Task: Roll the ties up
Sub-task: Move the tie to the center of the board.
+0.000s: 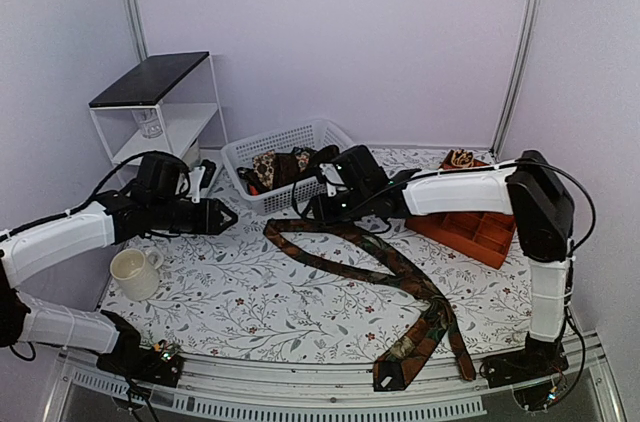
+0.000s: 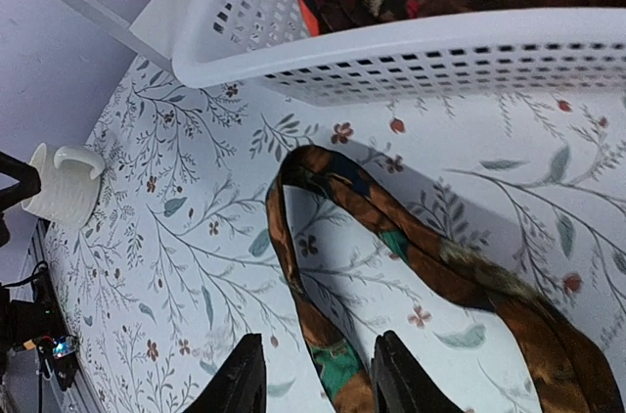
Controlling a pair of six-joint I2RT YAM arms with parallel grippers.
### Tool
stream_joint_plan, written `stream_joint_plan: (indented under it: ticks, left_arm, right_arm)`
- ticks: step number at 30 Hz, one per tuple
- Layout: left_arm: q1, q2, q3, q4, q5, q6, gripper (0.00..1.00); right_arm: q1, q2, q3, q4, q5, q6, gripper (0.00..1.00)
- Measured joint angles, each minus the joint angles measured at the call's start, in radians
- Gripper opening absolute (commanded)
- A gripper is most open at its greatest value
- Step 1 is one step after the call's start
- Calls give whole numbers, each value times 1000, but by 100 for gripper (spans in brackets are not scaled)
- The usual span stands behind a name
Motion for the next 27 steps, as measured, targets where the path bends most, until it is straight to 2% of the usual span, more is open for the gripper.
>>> stream_joint_plan:
  ticks: [4,14,16,19,22,27]
  left_arm:
    - [24,-13,-13,7,0,-17,42]
    - [212,-107,-114,-5,74,-60,38]
    - [242,-126,-127,-6,103,-68,37]
    - [263,-142,-136,-11,137,-79,36]
    - [269,-163,-143,-17,158,-91,32]
    - [271,-204,-168,-11,186,-141,28]
  right_arm:
    - [2,136,105,58,-72,-17,40]
    - [20,380,290,108,-221,-18,43]
    - [27,401,300,104,-252,-21,35]
    - [42,420,326,103,-289,-37,13]
    - [61,424,351,104,-338,-47,0]
    - [109,425,373,112,-440,-75,0]
